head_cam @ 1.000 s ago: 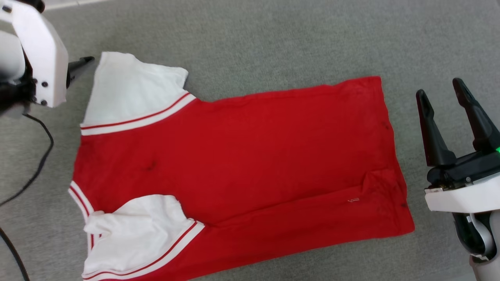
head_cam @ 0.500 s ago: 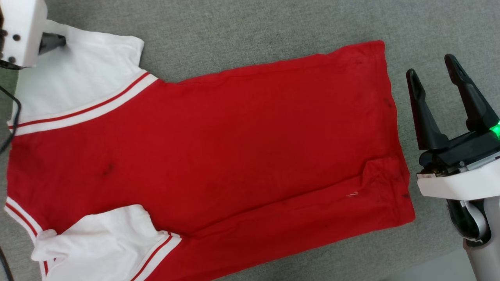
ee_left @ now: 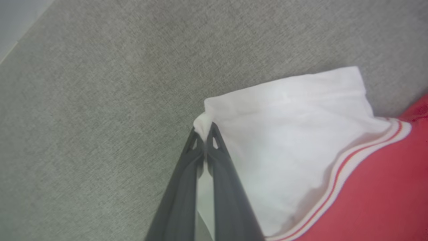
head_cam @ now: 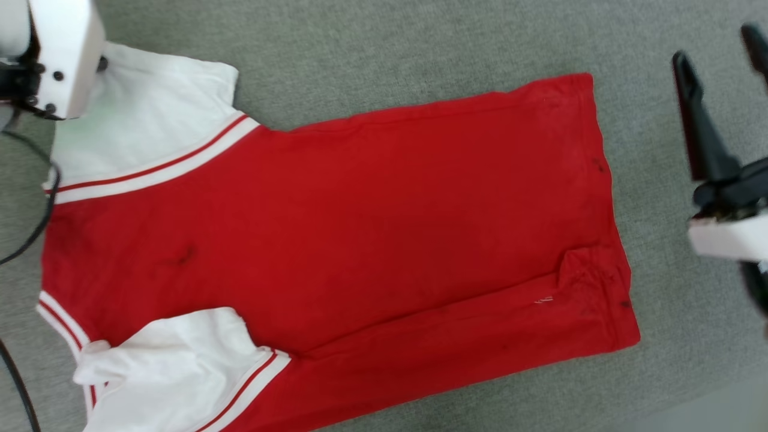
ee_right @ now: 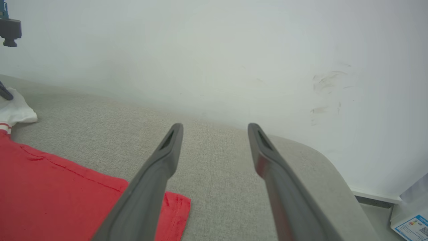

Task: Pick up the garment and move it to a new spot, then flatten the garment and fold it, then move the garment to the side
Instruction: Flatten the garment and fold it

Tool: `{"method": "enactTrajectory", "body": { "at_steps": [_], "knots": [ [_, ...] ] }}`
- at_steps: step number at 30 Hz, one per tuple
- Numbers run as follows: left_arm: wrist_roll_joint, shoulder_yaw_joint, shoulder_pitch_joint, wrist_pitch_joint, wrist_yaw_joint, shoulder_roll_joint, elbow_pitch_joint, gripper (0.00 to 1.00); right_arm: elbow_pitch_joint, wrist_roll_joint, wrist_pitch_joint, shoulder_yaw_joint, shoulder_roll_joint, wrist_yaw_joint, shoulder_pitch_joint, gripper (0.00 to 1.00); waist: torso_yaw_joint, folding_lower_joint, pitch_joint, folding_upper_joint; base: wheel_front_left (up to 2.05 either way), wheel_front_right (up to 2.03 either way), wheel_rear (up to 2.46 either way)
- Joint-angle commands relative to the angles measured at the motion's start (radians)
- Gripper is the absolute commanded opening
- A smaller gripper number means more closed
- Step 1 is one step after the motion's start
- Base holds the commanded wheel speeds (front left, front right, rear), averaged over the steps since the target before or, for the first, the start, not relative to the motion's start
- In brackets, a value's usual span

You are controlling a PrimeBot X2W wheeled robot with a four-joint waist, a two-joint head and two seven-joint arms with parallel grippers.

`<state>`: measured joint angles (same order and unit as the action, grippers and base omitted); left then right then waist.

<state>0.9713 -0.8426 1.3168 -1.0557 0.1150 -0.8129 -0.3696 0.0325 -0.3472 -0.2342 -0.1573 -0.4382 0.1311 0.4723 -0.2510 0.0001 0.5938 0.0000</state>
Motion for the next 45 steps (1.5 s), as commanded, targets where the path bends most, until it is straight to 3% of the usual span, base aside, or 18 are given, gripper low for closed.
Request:
{"method": "enactTrajectory", "body": {
  "at_steps": [1,9,16,21,26,29,35,41,42,43,45],
  "knots": [
    [0.002,-0.003,-0.010,0.013,0.004,0.006,0.007,0.00,0.001,0.000,0.022,-0.005,-0.020,-0.001,0.025,1.00,0.016,-0.0001,-0.023,0.0000,0.00,0.00,0.00],
    [0.020,-0.035,-0.029,0.089,0.012,0.037,0.058,0.00,-0.021,-0.049,0.355,-0.117,-0.203,-0.001,0.220,1.00,0.074,-0.0001,-0.086,0.0000,0.00,0.00,0.00],
    [0.043,-0.095,-0.040,0.145,0.014,0.054,0.123,0.00,-0.054,-0.231,0.776,-0.382,-0.356,-0.001,0.377,1.00,0.127,-0.0001,-0.103,0.0000,0.00,0.00,0.00],
    [0.051,-0.144,-0.012,0.174,0.014,0.060,0.166,0.00,-0.068,-0.388,1.030,-0.547,-0.421,-0.001,0.492,1.00,0.162,-0.0001,-0.093,0.0000,0.00,0.00,0.00],
    [0.063,-0.176,0.019,0.200,0.014,0.072,0.188,0.00,-0.164,-0.493,1.191,-0.607,-0.398,-0.001,0.573,1.00,0.194,-0.0001,-0.075,0.0000,0.00,0.00,0.00],
    [0.071,-0.191,0.039,0.218,0.014,0.078,0.194,0.00,-0.233,-0.510,1.231,-0.624,-0.370,-0.001,0.600,1.00,0.212,-0.0001,-0.061,0.0000,0.00,0.00,0.00],
    [0.086,-0.209,0.071,0.250,0.014,0.075,0.201,0.00,-0.379,-0.508,1.201,-0.643,-0.301,-0.001,0.587,1.00,0.236,-0.0001,-0.034,0.0000,0.00,0.00,0.00],
    [0.095,-0.226,0.087,0.277,0.014,0.062,0.202,0.00,-0.436,-0.521,1.173,-0.729,-0.268,-0.001,0.523,1.00,0.242,-0.0001,-0.020,0.0000,0.00,0.00,0.00],
    [0.095,-0.230,0.085,0.281,0.014,0.058,0.200,0.00,-0.442,-0.526,1.162,-0.735,-0.267,-0.001,0.523,0.20,0.240,-0.0001,-0.022,0.0000,0.00,0.00,0.00],
    [0.097,-0.233,0.081,0.289,0.014,0.054,0.200,0.00,-0.449,-0.530,1.147,-0.734,-0.264,-0.001,0.524,0.00,0.236,-0.0001,-0.026,0.0000,0.00,0.00,0.00],
    [0.102,-0.236,0.068,0.305,0.014,0.046,0.197,0.00,-0.451,-0.526,1.123,-0.742,-0.269,-0.001,0.534,0.00,0.229,-0.0001,-0.042,0.0000,0.00,0.00,0.00]
  ]
}}
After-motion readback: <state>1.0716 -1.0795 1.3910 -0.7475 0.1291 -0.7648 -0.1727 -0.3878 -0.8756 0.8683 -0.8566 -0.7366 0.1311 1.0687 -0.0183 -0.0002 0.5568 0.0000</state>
